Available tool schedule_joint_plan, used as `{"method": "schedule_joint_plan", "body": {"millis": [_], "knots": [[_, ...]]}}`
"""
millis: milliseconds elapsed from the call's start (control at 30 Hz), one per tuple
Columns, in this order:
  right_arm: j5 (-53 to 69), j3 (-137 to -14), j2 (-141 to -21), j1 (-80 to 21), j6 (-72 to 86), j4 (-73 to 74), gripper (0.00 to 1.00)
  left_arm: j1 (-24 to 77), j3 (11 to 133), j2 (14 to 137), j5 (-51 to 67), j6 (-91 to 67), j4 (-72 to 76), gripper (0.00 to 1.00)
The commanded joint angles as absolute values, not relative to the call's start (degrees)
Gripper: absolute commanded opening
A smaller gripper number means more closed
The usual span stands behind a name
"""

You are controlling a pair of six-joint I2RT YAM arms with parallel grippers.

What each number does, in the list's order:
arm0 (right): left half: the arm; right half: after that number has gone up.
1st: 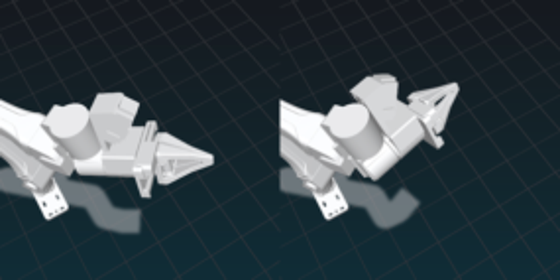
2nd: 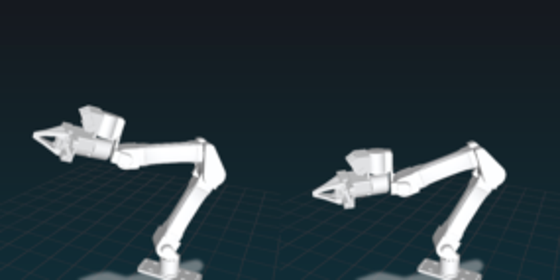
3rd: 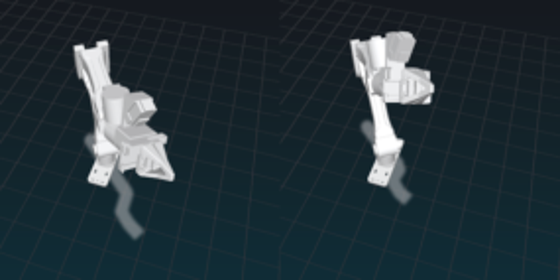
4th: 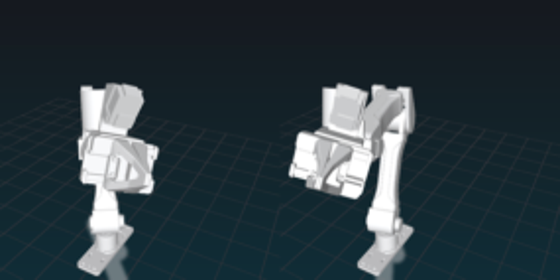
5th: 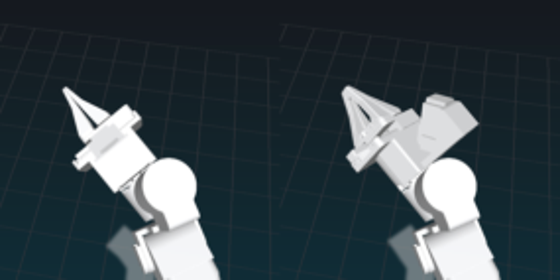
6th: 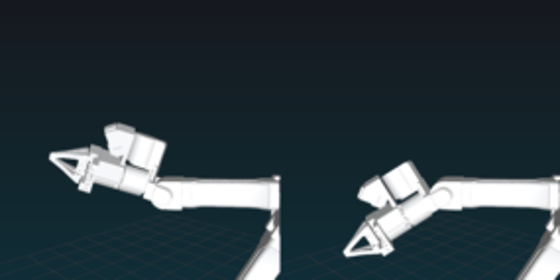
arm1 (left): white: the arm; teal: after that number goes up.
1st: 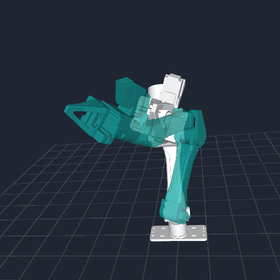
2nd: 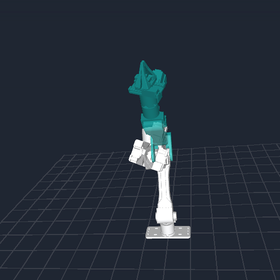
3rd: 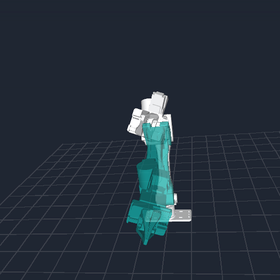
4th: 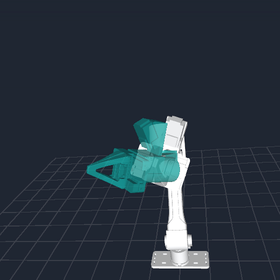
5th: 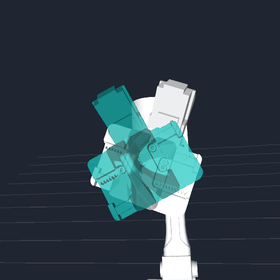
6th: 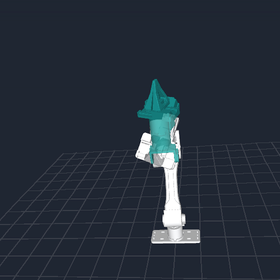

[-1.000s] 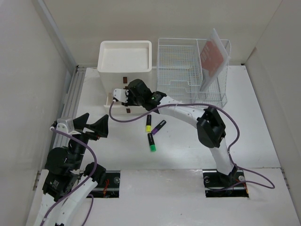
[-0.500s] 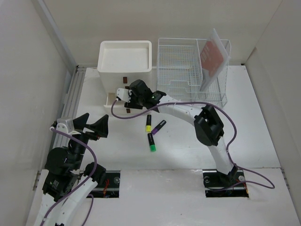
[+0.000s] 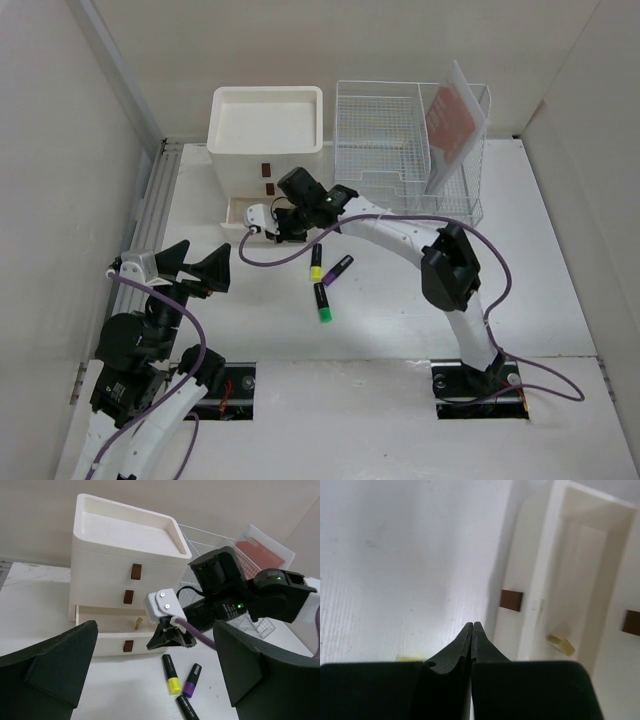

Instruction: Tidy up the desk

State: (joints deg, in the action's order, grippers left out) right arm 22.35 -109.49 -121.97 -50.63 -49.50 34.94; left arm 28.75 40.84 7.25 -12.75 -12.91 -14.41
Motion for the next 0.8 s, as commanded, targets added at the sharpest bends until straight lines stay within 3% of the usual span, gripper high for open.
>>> {"method": "schedule_joint_plan", "body": {"millis": [0,500,767], "knots": [[28.7,-112.3,-125.4,-50.5,-51.9,41.9,0.00,28.5,40.9,6.6,-13.3,-12.7,-12.5,1.00],[6.0,-101.4,-124.9,-51.2,-38.2,14.9,0.00,28.5,40.9,6.6,-13.3,-12.7,-12.5,1.00],[-5.9,-100.7,-127.3,-53.1,-34.5,8.7,0.00,28.5,40.9,6.6,-13.3,-12.7,-12.5,1.00]]}}
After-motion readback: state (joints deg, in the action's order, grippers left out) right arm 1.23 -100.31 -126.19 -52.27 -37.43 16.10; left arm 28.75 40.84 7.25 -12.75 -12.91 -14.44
